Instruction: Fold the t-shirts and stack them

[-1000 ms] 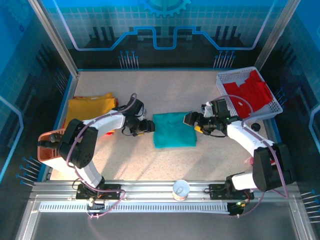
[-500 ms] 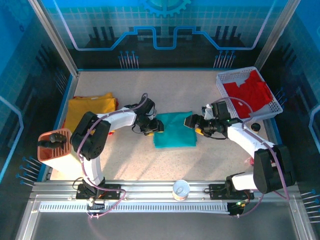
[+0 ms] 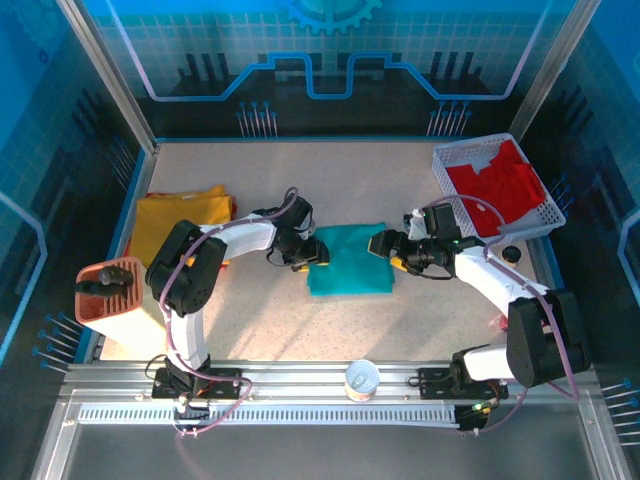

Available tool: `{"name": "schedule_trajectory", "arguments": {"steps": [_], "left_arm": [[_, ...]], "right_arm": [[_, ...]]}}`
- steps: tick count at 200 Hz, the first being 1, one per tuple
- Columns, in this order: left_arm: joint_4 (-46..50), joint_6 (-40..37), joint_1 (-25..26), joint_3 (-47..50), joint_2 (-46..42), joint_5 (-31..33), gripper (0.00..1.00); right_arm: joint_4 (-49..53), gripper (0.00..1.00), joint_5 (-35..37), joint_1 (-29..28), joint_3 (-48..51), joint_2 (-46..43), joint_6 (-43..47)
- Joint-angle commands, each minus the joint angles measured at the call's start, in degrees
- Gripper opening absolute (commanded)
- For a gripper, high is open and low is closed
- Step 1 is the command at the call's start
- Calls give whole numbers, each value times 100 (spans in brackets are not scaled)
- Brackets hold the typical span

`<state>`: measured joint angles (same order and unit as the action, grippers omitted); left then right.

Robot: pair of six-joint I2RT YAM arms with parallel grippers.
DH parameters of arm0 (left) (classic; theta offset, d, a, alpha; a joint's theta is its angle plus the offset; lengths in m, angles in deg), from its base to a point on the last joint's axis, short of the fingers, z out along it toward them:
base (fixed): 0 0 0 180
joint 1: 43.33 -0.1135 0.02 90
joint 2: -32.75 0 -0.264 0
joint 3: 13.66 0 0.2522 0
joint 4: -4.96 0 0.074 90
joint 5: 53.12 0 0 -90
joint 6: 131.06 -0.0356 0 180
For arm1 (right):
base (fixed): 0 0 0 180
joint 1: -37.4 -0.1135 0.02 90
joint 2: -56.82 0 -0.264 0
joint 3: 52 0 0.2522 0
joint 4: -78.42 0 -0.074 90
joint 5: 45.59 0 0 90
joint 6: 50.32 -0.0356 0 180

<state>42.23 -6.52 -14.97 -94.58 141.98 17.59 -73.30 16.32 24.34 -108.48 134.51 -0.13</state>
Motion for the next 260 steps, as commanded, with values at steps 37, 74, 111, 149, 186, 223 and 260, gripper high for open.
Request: {"name": "schedule_trajectory", "arguments": {"steps": [37, 74, 111, 149, 186, 223, 260], "left_arm": [[651, -256, 1, -210, -156, 487, 51], [377, -101, 38, -256, 94, 165, 51], [164, -19, 51, -317, 252, -107, 50], [-175, 61, 107, -318, 337, -412, 47], [-301, 120, 118, -324, 454, -449, 42], [-318, 107, 119, -280, 546, -371, 22], [131, -224, 120, -423, 443, 64, 2]], "right_arm": [[182, 90, -73, 70, 74, -61, 219], [156, 90, -65, 84, 209, -92, 219], [182, 90, -55, 128, 245, -140, 246], [160, 90, -66, 133, 263, -123, 229], [173, 90, -82, 129, 290, -114, 220], [200, 89, -56, 132, 306, -114, 221], [260, 89, -47, 139, 282, -129, 244]]}}
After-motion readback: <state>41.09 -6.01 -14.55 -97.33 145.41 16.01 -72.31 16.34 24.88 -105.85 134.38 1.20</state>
